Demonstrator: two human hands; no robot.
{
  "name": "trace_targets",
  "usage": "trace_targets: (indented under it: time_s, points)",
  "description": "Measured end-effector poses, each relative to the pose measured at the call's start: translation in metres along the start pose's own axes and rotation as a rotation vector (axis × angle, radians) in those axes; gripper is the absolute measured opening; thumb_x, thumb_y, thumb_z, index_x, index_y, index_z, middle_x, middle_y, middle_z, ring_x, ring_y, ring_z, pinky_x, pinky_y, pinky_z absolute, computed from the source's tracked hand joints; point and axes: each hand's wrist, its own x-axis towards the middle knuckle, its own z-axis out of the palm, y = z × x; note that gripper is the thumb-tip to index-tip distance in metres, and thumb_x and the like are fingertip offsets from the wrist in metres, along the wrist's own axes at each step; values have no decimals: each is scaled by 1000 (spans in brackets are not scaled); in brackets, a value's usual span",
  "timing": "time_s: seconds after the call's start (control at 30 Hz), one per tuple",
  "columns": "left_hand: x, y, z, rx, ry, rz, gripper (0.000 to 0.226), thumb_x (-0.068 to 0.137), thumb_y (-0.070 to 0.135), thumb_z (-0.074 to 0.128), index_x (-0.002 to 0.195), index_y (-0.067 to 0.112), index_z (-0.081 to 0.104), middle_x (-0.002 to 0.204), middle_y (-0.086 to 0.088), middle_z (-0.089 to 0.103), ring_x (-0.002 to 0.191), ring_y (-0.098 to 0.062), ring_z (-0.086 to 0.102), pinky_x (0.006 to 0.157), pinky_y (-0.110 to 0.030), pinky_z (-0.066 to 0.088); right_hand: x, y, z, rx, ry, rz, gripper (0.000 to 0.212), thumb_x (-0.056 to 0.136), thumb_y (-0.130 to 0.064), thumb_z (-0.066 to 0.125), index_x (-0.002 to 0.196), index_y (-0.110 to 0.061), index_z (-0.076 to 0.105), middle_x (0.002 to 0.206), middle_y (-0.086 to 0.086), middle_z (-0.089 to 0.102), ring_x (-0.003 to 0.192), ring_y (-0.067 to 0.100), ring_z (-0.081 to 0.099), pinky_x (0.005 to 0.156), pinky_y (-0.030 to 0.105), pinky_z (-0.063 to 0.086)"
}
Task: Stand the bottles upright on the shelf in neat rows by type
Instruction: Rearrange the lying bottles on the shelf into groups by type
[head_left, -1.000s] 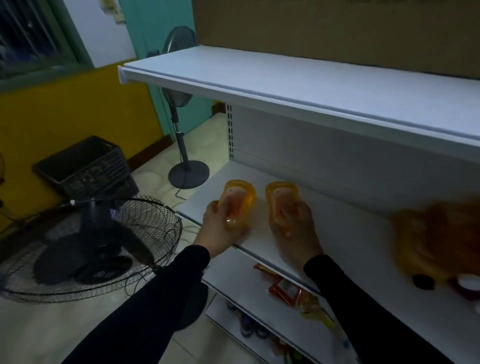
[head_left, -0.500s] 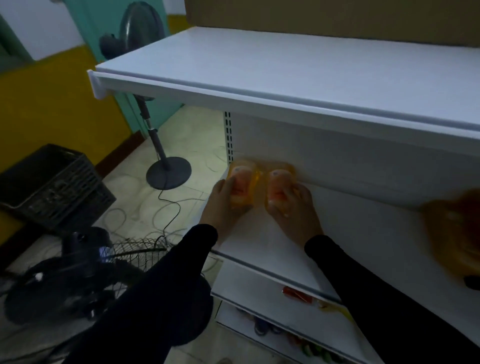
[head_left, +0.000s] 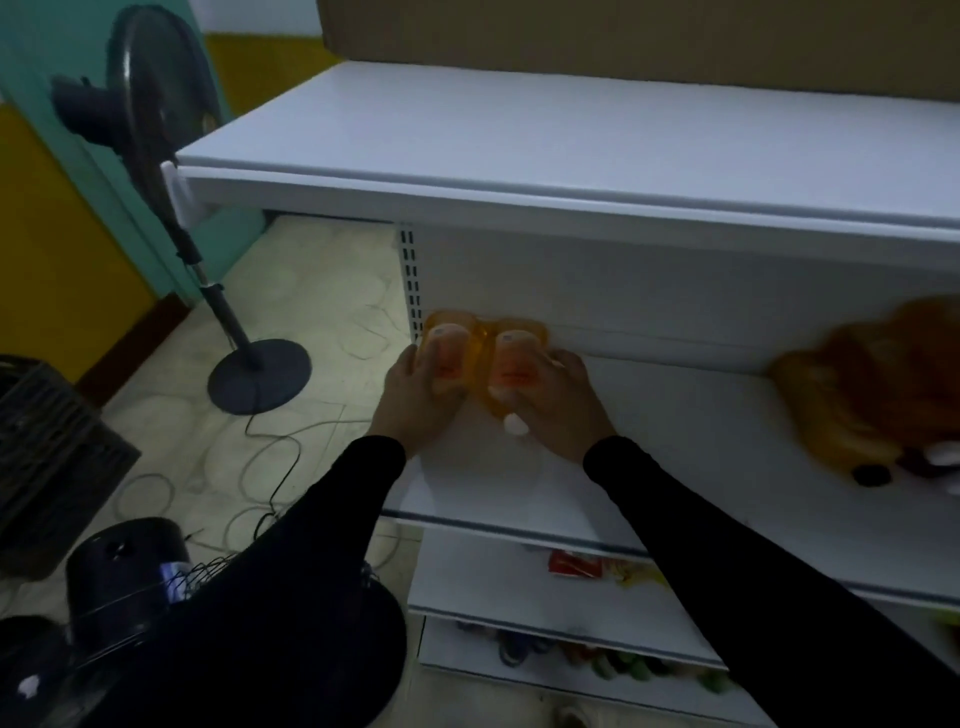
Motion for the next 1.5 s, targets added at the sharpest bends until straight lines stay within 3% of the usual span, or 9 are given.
trace_targets:
  time_s: [0.17,0.3,0.4,0.5,0.77,0.9,1.07,1.33,1.5]
  points:
    - [-10,26,-6,49,43,269,48,93,33,56,133,8,53,137,-15,48,125,-32,46,102,-36,38,-56,29,-51,7,196,74,63,92,-48,57,146,-22,38,153,2,25,140,15,26,105,17,20]
    - [-21,63,18,113,-15,389,52,94,38,56,140,13,47,139,-12,48,124,-28,45,98,-24,28,-105,66,-95,-57,247,180,65,92,-56,49,148,-29,32,157,-4,19,143,11,19,108,22,22]
    - [-30,95,42,172,-54,457,62,94,53,47,143,13,42,146,-10,44,132,-27,39,110,-35,29,-133,91,-126,-92,313,218,64,92,-57,49,148,-29,33,157,-2,21,143,14,21,111,29,29]
    - [-36,127,62,153,-91,511,63,95,53,45,146,15,38,150,-6,39,137,-21,34,112,-29,21,-150,110,-153,-139,377,240,62,92,-54,51,147,-27,37,157,2,26,144,17,22,112,32,30]
    - [-56,266,168,93,-208,553,65,96,50,48,151,19,29,156,-2,30,142,-17,24,111,-24,17,-209,216,-259,-166,525,206,51,94,-39,58,139,-17,47,149,13,35,129,30,41,88,40,46]
    - [-68,326,211,27,-218,559,62,91,54,49,144,23,40,143,-4,46,130,-19,42,103,-27,34,-222,270,-306,-187,639,206,39,92,-34,62,120,-5,59,130,21,51,113,37,50,80,30,38]
    - [-67,385,249,-19,-228,569,50,85,51,58,130,31,50,125,-1,58,114,-22,53,91,-40,49,-211,306,-336,-249,567,165,62,91,-32,62,144,-10,41,158,11,24,141,31,28,111,40,30]
    - [-54,429,294,16,-151,399,95,65,76,61,143,35,26,136,-10,47,120,-30,48,97,-43,45,-196,320,-344,-376,494,200,54,89,-31,62,138,-11,50,160,13,16,144,31,24,108,35,17]
    - [-38,422,284,-50,-209,488,86,68,51,77,140,27,37,124,4,58,109,-16,56,90,-30,46,-202,316,-343,-339,467,244,49,88,-30,64,133,-13,55,149,17,39,135,34,34,104,37,22]
